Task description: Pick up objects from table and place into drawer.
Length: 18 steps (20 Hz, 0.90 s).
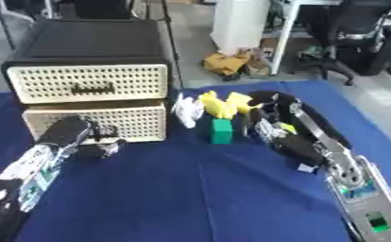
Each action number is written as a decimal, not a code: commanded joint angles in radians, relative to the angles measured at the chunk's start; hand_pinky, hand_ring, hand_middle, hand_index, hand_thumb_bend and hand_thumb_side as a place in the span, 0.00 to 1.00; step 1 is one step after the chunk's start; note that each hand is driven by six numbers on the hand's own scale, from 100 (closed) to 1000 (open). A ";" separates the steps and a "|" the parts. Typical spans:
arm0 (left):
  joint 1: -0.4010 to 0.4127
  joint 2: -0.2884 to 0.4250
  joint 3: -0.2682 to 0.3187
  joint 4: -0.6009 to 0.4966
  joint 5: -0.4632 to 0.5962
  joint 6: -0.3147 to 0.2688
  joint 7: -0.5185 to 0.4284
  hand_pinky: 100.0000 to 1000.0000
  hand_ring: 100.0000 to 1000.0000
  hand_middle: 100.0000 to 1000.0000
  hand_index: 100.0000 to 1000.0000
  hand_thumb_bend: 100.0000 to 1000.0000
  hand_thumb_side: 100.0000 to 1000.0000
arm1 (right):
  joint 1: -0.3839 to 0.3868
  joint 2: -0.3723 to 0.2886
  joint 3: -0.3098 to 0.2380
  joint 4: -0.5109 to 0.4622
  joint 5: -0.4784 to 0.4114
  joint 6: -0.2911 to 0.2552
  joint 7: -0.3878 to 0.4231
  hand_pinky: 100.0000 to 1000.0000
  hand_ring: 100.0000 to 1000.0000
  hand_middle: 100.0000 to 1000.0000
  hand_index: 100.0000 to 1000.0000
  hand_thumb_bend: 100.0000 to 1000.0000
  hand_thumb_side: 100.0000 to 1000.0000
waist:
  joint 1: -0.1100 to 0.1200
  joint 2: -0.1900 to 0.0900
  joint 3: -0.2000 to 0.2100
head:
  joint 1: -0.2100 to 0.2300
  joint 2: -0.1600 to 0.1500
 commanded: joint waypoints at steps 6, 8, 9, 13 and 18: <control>0.055 0.030 -0.021 -0.220 0.062 0.017 -0.099 0.00 0.00 0.00 0.54 0.44 1.00 | -0.004 -0.021 -0.014 -0.008 -0.001 0.000 -0.007 0.57 0.69 0.72 0.87 0.00 0.64 | 0.001 -0.011 0.009 | -0.011 -0.005; 0.077 0.027 -0.024 -0.263 0.081 0.020 -0.115 0.00 0.00 0.00 0.55 0.44 1.00 | -0.002 -0.021 -0.015 -0.008 -0.001 0.000 -0.008 0.57 0.69 0.72 0.87 0.00 0.64 | 0.002 -0.013 0.011 | -0.013 -0.005; 0.091 0.024 -0.024 -0.282 0.088 0.023 -0.121 0.00 0.00 0.00 0.55 0.44 1.00 | -0.001 -0.022 -0.016 -0.008 0.000 0.000 -0.008 0.57 0.69 0.72 0.87 0.00 0.64 | 0.003 -0.014 0.012 | -0.016 -0.004; 0.142 0.011 -0.026 -0.346 0.110 0.033 -0.135 0.00 0.00 0.00 0.56 0.42 1.00 | 0.003 -0.024 -0.017 -0.007 0.000 -0.001 -0.008 0.57 0.69 0.72 0.87 0.00 0.64 | 0.007 -0.018 0.018 | -0.019 -0.001; 0.202 0.011 -0.041 -0.415 0.124 0.031 -0.154 0.00 0.00 0.00 0.57 0.42 1.00 | 0.006 -0.026 -0.019 -0.006 0.002 -0.001 -0.010 0.57 0.69 0.72 0.87 0.00 0.64 | 0.011 -0.021 0.020 | -0.024 0.001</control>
